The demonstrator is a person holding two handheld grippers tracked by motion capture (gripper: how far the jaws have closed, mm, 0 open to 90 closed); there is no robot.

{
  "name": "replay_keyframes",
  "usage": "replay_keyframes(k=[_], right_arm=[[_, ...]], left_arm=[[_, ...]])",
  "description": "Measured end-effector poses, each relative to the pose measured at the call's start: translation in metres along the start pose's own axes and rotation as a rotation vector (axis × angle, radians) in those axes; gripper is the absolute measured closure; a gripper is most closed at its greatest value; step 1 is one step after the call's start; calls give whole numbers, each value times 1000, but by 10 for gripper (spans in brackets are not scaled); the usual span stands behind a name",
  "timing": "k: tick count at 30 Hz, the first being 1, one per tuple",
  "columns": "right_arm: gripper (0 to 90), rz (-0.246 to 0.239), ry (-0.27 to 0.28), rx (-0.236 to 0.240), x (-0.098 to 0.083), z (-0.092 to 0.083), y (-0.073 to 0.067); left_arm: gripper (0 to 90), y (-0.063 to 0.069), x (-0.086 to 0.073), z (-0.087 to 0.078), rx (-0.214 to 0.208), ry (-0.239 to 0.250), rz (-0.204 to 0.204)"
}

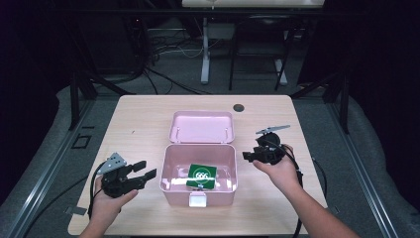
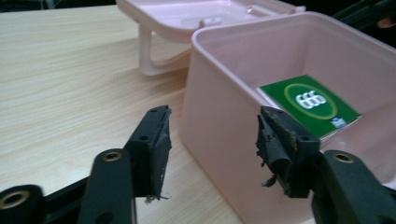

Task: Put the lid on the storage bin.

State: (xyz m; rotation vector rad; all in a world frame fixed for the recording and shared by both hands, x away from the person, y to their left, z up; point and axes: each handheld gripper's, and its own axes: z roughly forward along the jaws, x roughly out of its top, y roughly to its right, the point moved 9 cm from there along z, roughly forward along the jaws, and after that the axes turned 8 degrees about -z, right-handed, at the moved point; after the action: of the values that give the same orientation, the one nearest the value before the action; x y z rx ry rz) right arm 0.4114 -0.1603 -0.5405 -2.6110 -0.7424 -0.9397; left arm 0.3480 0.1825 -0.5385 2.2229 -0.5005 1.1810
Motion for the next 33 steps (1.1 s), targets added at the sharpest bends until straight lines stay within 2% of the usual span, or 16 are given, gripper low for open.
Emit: replay_keyframes(k=[2,6,11,13,17,20,24,28,33], right_arm=[[492,-12,-26,4,4,1,-4],[490,-10,-31,10,11,-3,-6],[481,-8,-39,20,20,-8,-7],[480,-8,-43,22,22,-9,-8],[476,-21,-42,17,31,-12,-8],[476,-14,-39,20,39,-11,-8],[477,-11,-41,22,45,-8,-8],[481,17,-46,29,57,-4,-7],[485,48,-43,24,65,0,-3]], left_arm=[[482,6,3,-2,-25,11,-15],[482,14,4,-3,-54,-3,-29],[482,21,2,-2,-65,-27,-19],[483,23,3,-1,-67,-21,-21],[527,29,1,0,-78,-44,-6],[580,30,-2,3,-65,-54,22],[622,34,-5,4,-81,-64,29],[670,37,-6,6,-81,-75,66],[685,38,-7,6,-80,-74,70]])
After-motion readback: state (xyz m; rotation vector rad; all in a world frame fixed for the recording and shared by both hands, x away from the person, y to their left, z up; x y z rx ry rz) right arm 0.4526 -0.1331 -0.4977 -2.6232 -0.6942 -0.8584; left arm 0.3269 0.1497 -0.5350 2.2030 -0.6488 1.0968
